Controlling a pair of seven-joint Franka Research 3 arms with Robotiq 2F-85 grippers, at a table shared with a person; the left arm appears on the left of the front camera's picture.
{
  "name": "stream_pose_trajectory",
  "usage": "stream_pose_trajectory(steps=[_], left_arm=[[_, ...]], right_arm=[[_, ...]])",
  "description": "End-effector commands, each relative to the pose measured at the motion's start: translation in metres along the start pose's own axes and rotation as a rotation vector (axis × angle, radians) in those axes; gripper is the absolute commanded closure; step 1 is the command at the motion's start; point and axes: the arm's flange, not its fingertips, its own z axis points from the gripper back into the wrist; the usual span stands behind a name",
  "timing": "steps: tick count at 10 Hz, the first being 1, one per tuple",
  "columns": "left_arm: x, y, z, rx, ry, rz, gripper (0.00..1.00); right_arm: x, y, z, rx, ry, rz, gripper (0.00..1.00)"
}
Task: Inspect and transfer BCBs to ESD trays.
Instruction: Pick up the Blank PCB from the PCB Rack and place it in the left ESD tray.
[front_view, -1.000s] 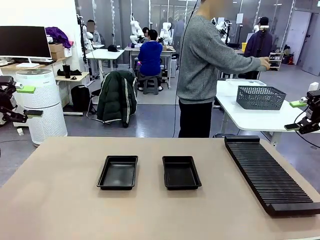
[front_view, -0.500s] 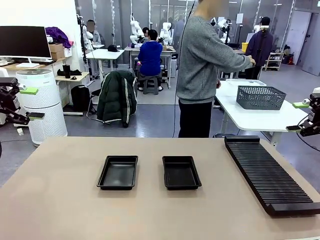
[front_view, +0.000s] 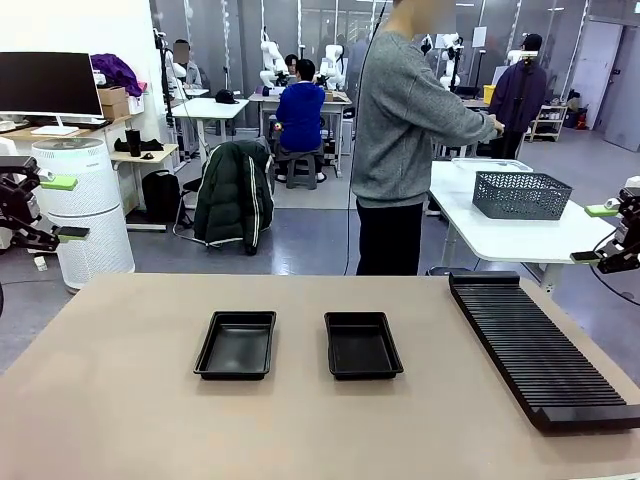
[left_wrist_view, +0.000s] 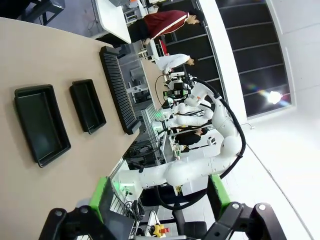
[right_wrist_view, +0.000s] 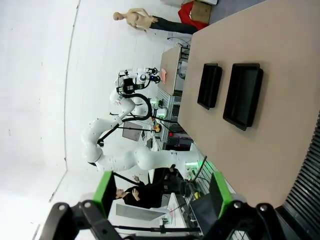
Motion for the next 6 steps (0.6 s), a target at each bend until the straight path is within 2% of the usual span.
stream_pose_trajectory(steps=[1, 4, 6], left_arm=[[-0.0009, -0.0024, 0.0024, -0.004, -0.004, -0.012, 0.0], [-0.0009, -0.0024, 0.0024, -0.004, -0.004, -0.012, 0.0], [-0.0047, -0.0009, -0.0003, -0.003, -0.016, 0.004, 0.0]], right_arm=[[-0.0001, 0.0034, -0.0001, -0.021, 0.0, -0.013, 0.0], [-0.0001, 0.0, 0.0001, 0.0, 0.0, 0.0, 0.0], [-0.0054, -0.002, 0.0011, 0.032, -0.049, -0.087, 0.0]])
